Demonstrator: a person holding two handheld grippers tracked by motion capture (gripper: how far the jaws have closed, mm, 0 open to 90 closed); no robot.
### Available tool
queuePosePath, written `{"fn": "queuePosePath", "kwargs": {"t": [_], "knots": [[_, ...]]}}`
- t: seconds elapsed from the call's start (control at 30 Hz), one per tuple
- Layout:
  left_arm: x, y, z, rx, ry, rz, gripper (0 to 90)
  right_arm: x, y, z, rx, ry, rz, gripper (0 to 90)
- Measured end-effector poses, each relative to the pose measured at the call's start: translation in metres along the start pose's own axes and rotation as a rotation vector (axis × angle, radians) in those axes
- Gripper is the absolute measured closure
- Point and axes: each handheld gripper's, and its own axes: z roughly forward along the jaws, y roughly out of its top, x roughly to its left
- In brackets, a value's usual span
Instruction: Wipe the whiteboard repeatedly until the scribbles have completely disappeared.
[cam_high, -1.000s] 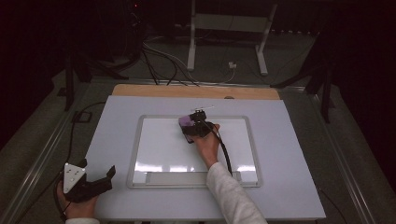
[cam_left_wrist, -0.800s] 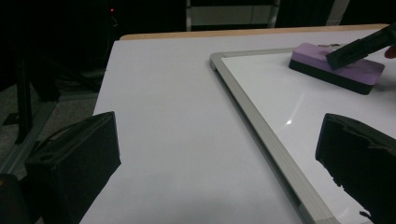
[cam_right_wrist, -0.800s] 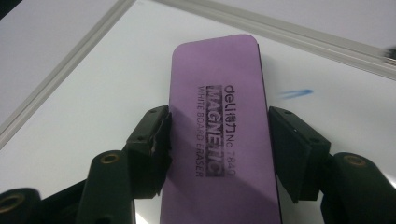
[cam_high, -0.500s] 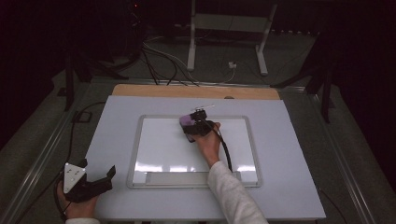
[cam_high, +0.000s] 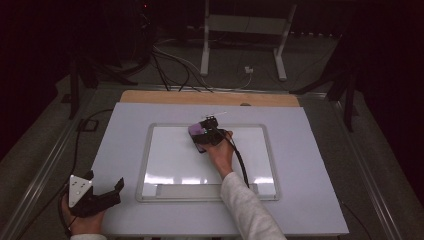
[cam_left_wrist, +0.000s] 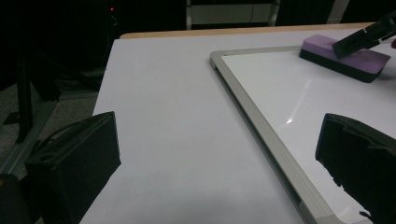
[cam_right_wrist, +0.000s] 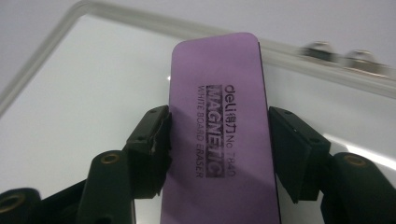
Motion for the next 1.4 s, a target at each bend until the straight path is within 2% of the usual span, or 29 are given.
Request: {"fn": "queuePosePath", "kwargs": {"t": [0.03,0.1,0.23,0.3,0.37,0.43,0.47,0.63,0.7,0.77,0.9,0.93,1.0,1.07,1.17,1.4], "knots": [[0.000,0.000,0.000,-0.003,-0.001,0.000,0.6,0.003,0.000,0.000,0.000,-0.002,-0.011,41.7],[0.000,0.000,0.000,-0.004,-0.002,0.002,0.6,-0.001,-0.001,0.000,-0.002,0.005,0.002,41.7],[0.000,0.000,0.000,-0.001,0.000,0.000,0.6,-0.021,-0.001,-0.008,-0.015,-0.083,0.075,41.7],[0.000,0.000,0.000,-0.003,0.001,0.002,0.6,-0.031,-0.003,-0.011,-0.021,-0.092,0.101,41.7],[0.000,0.000,0.000,-0.001,0.001,0.002,0.6,-0.034,-0.005,-0.013,-0.027,-0.089,0.111,41.7],[-0.001,0.000,0.000,0.003,0.001,0.006,0.6,-0.032,-0.006,-0.012,-0.037,-0.095,0.105,41.7],[-0.001,0.000,0.000,0.003,0.002,0.006,0.6,-0.030,-0.006,-0.012,-0.037,-0.082,0.107,41.7],[-0.001,0.000,0.001,0.004,0.001,0.007,0.6,-0.005,-0.007,-0.005,-0.024,-0.014,0.032,41.7],[-0.001,0.001,0.001,0.001,-0.001,0.008,0.6,0.000,-0.007,-0.004,-0.022,-0.023,0.012,41.7],[-0.001,0.000,0.000,0.002,-0.001,0.006,0.6,-0.004,-0.006,-0.005,-0.020,-0.018,0.038,41.7],[0.001,0.000,-0.001,-0.006,0.002,-0.004,0.6,-0.023,-0.004,-0.010,-0.030,-0.110,0.110,41.8],[0.001,0.000,-0.001,-0.005,0.002,-0.004,0.6,-0.027,-0.004,-0.011,-0.031,-0.123,0.118,41.8],[0.000,0.000,0.000,-0.002,0.002,-0.003,0.6,-0.029,-0.004,-0.012,-0.028,-0.119,0.136,41.8],[-0.001,0.000,0.000,0.001,0.000,0.002,0.6,-0.026,-0.004,-0.012,-0.030,-0.128,0.123,41.8],[-0.001,0.000,0.001,0.003,0.000,0.006,0.6,-0.016,-0.005,-0.007,-0.029,-0.070,0.099,41.8],[-0.003,0.001,0.004,0.006,-0.005,0.010,0.6,0.014,-0.013,-0.004,-0.014,0.050,-0.024,41.7]]}}
